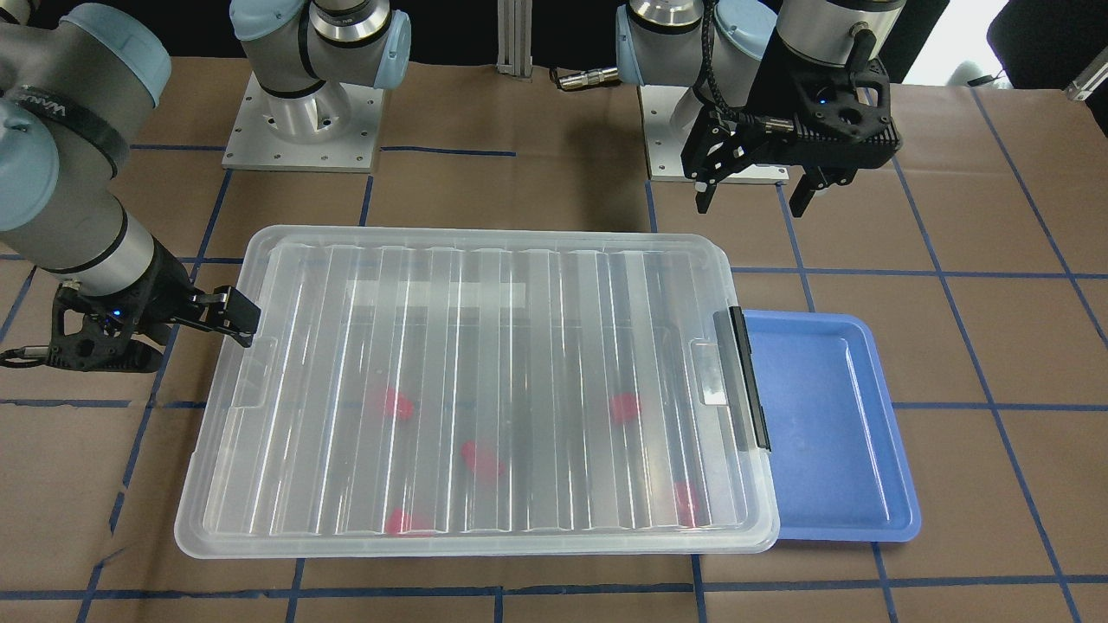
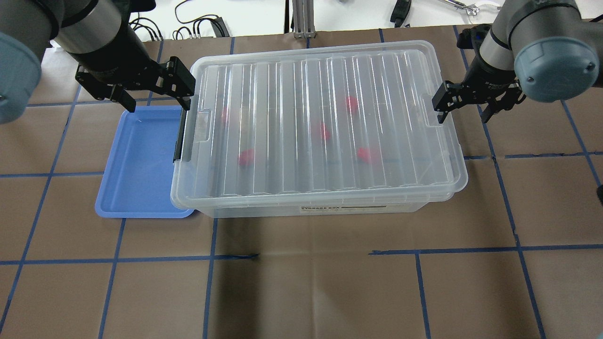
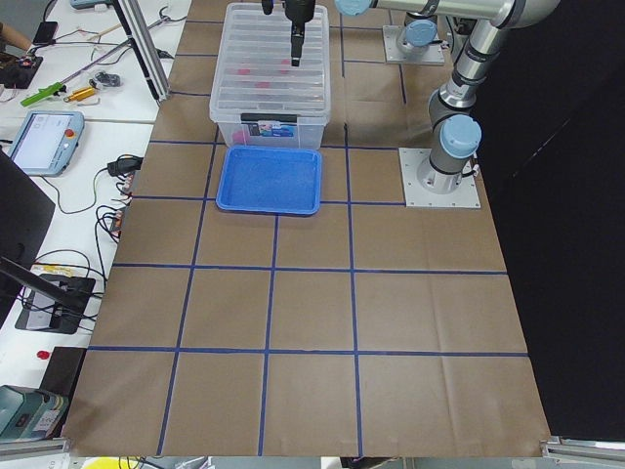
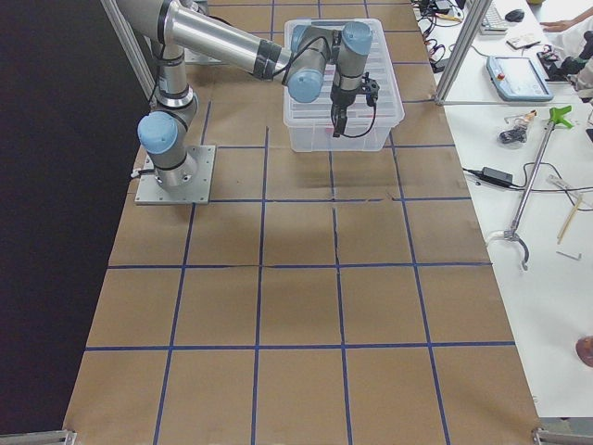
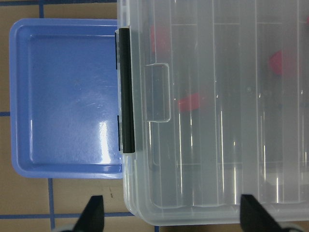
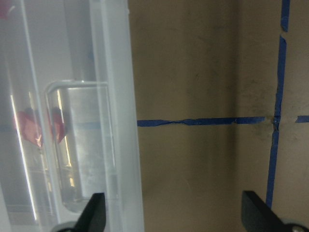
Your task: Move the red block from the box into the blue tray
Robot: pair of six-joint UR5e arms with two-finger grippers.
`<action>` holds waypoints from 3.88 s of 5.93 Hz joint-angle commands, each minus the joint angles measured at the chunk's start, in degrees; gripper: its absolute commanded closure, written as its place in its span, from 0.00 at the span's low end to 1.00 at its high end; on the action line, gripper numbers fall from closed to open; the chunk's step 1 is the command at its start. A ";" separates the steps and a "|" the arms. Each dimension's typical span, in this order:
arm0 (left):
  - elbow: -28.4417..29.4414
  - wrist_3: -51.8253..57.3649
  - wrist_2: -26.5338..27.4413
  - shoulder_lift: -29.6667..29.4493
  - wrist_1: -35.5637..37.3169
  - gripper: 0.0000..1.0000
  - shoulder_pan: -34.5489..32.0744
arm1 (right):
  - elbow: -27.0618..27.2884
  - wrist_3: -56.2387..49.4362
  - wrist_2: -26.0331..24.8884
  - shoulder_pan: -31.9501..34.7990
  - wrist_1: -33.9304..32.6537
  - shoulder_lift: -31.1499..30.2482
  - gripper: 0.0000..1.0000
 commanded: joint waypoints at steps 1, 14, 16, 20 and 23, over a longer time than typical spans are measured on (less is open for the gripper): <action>-0.03 0.00 -0.09 0.02 0.00 0.02 0.00 | 0.54 -2.10 -2.54 -0.66 -0.06 0.10 0.00; -3.80 60.17 0.00 -3.65 -0.10 0.02 -0.53 | -0.78 -16.27 -13.73 -16.67 0.46 -1.57 0.00; -4.07 81.28 -0.01 -5.94 0.35 0.02 -0.88 | -2.45 -6.38 -10.39 -11.08 4.74 -6.74 0.00; -6.86 82.72 -0.71 -17.79 15.68 0.02 -4.13 | -9.11 13.69 0.33 -1.82 16.61 -8.43 0.00; -15.58 80.70 -0.79 -24.82 33.55 0.02 -5.00 | -9.22 13.80 0.25 -1.72 16.99 -8.69 0.00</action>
